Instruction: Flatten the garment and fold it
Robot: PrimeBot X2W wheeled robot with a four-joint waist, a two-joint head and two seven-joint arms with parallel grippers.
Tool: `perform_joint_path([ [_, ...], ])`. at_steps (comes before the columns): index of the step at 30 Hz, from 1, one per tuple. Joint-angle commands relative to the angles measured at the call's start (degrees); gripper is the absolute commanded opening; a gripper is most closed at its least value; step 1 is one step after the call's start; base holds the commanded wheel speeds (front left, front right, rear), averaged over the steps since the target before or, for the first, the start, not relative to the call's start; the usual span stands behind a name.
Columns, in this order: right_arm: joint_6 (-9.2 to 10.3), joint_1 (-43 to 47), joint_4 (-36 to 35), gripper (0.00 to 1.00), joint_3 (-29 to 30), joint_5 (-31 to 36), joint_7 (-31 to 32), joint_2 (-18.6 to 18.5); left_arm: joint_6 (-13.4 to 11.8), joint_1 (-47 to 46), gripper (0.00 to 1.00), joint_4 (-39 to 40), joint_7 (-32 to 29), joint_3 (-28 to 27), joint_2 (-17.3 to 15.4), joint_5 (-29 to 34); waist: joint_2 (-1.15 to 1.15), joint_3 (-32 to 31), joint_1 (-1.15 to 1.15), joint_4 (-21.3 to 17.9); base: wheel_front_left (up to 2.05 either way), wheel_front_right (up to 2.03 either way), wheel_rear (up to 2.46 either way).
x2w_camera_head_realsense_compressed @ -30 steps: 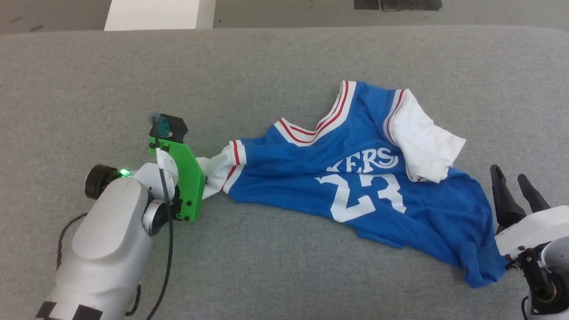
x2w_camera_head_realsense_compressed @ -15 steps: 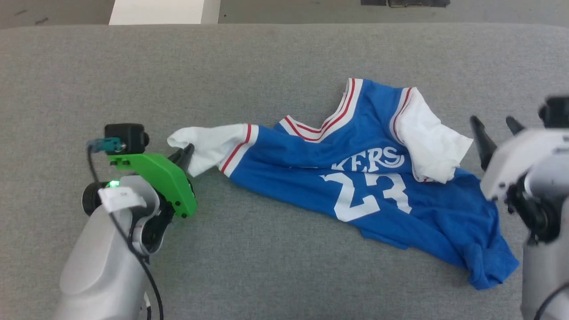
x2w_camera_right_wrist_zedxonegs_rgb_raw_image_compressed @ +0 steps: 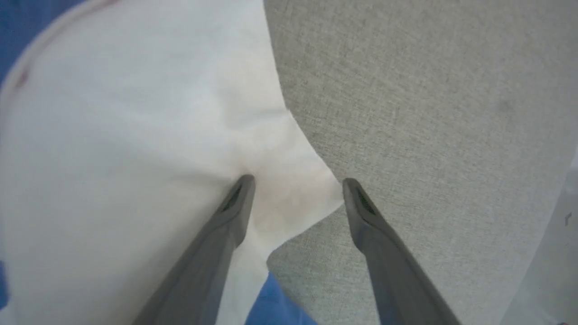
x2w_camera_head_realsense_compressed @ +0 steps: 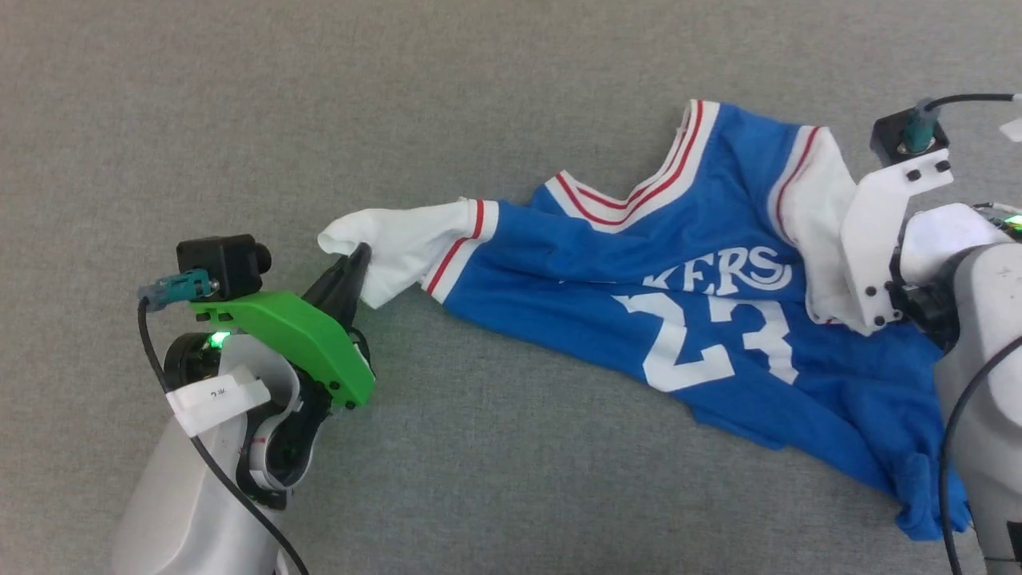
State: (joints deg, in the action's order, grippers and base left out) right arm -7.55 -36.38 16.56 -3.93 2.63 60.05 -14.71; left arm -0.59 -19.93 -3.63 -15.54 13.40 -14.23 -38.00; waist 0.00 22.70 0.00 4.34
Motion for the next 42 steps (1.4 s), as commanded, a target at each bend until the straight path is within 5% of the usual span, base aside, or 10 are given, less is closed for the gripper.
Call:
perform_joint_path([
  [1,0.06,-0.45,0.95,1.00,-1.05,-0.39,0.09,-0.13,-0.28,0.91,0.00,0.23,0.28,-0.12,0.00,-0.25,0.00,1.50,0.00,1.04,0.00,0.00,0.00],
  [5,0.06,0.48,3.58,1.00,-3.46,-1.96,0.91,-0.50,-0.13,1.14,0.00,0.05,0.69,0.11,0.11,-0.32,0.00,1.83,0.00,0.98,0.00,0.00,0.00],
  [6,0.06,0.59,3.97,0.47,-3.48,-2.50,1.01,-0.48,-0.14,1.13,0.00,0.02,0.84,0.16,0.19,-0.32,0.00,1.82,0.00,0.90,0.00,0.00,0.00],
  [7,0.06,0.58,4.16,0.16,-2.82,-3.18,0.76,-0.16,-0.14,1.09,0.00,0.02,1.03,0.15,0.31,-0.38,0.00,1.79,0.00,0.82,0.00,0.00,0.00],
  [8,0.06,0.59,4.35,0.00,-2.07,-4.01,0.48,0.33,-0.11,0.99,0.00,-0.03,1.23,0.17,0.42,-0.43,0.00,1.71,0.00,0.71,0.00,0.00,0.00],
  [18,0.06,-3.98,1.46,0.00,9.99,-12.42,-4.66,5.27,2.61,-3.84,0.00,1.53,4.26,-4.27,2.79,-7.49,0.00,-1.79,0.00,-0.29,0.00,0.00,0.00],
  [27,0.06,-18.51,-2.36,0.00,18.15,-15.91,-0.68,9.46,3.67,-24.04,0.00,-1.54,-1.44,-4.73,-3.51,-4.78,0.00,-2.75,0.00,0.10,0.00,0.00,0.00],
  [28,0.06,-28.68,-1.64,0.00,20.14,-13.81,-1.79,11.14,3.49,-37.26,0.00,-8.39,-3.36,-5.05,-6.46,-2.33,0.00,-0.73,0.00,-0.40,0.00,0.00,0.00],
  [34,0.06,-41.61,3.74,0.00,21.34,-12.03,-10.56,11.78,2.36,-51.12,0.00,-16.90,-0.87,-5.76,-8.59,1.42,0.00,2.17,0.00,-1.23,0.00,0.00,0.00],
  [42,0.06,-58.73,16.07,0.00,20.40,-13.23,-35.42,11.82,1.55,-65.21,0.00,-26.34,11.88,-7.94,-9.36,5.04,0.00,4.97,0.00,-2.02,0.00,0.00,0.00],
])
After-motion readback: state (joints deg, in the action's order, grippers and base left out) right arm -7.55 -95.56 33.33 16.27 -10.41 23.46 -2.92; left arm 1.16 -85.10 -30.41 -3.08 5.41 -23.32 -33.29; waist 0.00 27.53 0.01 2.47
